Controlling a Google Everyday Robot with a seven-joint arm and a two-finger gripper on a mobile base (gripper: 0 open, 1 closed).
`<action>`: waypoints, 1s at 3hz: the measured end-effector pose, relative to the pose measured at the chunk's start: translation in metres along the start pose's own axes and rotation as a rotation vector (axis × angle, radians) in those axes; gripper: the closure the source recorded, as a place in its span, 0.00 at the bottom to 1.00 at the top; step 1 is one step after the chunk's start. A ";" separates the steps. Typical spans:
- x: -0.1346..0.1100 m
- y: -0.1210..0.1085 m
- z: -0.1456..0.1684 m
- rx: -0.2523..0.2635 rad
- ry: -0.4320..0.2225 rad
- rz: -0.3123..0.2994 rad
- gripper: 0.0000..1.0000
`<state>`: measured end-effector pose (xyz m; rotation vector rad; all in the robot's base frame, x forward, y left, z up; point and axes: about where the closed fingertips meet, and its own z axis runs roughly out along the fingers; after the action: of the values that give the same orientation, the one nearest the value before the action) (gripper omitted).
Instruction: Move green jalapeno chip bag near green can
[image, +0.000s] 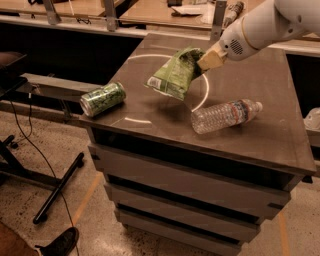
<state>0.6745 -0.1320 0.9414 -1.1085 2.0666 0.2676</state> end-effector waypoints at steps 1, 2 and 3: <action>-0.001 0.014 0.009 -0.017 -0.014 -0.023 1.00; -0.004 0.024 0.015 -0.037 -0.026 -0.042 1.00; -0.012 0.037 0.025 -0.071 -0.027 -0.074 1.00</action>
Offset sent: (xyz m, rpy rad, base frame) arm -0.0138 0.0313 -0.0125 0.0174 -0.0230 0.0858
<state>0.6628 -0.0896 0.9265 -1.2149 2.0017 0.3195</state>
